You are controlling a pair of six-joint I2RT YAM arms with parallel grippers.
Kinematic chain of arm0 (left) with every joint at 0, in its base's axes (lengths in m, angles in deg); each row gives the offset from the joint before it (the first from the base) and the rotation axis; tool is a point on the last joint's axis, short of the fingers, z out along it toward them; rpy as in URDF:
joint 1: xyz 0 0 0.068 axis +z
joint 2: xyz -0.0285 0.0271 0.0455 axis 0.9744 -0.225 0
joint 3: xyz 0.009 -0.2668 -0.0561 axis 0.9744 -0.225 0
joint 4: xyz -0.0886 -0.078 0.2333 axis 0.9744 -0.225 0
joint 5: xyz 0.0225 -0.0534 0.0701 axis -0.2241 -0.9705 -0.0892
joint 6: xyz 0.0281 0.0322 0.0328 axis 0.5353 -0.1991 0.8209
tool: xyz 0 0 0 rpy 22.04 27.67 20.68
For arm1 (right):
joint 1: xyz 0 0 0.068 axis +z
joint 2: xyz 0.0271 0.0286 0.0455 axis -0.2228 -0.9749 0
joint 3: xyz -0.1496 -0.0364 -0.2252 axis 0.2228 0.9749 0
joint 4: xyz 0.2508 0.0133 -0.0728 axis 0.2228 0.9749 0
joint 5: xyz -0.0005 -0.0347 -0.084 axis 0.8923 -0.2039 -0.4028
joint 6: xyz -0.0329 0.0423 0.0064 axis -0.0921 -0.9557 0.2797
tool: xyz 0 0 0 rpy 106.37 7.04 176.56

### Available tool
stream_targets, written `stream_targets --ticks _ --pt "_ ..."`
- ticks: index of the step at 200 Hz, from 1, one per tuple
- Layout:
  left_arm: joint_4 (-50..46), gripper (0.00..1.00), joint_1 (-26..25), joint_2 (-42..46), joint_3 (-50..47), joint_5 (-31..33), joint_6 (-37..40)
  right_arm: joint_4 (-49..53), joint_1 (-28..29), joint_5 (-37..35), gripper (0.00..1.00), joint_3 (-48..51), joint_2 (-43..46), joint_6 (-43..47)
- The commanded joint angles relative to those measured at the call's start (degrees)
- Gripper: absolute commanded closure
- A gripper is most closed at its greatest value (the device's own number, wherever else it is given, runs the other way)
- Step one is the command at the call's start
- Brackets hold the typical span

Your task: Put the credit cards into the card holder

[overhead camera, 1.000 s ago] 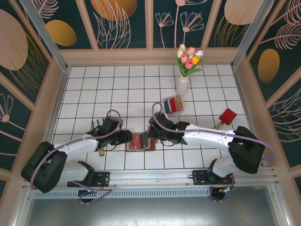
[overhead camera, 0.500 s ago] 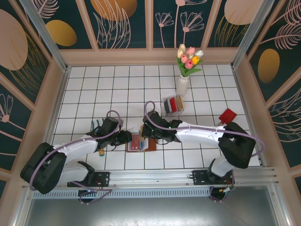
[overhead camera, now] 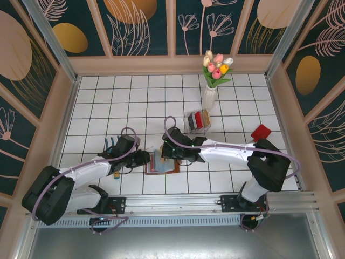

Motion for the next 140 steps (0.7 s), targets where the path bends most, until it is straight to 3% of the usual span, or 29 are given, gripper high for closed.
stream_targets --ticks 1,41,95,120,140 --pt "0.94 0.69 -0.18 1.03 -0.39 0.98 -0.87 1.74 0.75 0.75 0.98 -3.5 -3.0 1.56" --pt "-0.75 0.66 -0.2 4.51 -0.78 4.5 -1.84 3.8 0.95 0.75 0.98 -5.11 -5.48 1.37" --pt "-0.45 0.6 -0.2 10.31 -2.23 5.69 -3.41 7.67 0.8 -6.53 0.97 -3.75 -0.65 0.28" --pt "1.08 0.48 -0.2 9.86 -2.38 4.46 -3.29 2.88 0.59 -5.01 0.98 0.25 1.06 -0.66" --pt "1.55 0.45 -0.18 7.35 -2.02 2.97 -2.69 -4.33 0.6 -1.95 0.99 4.5 2.05 -2.29"
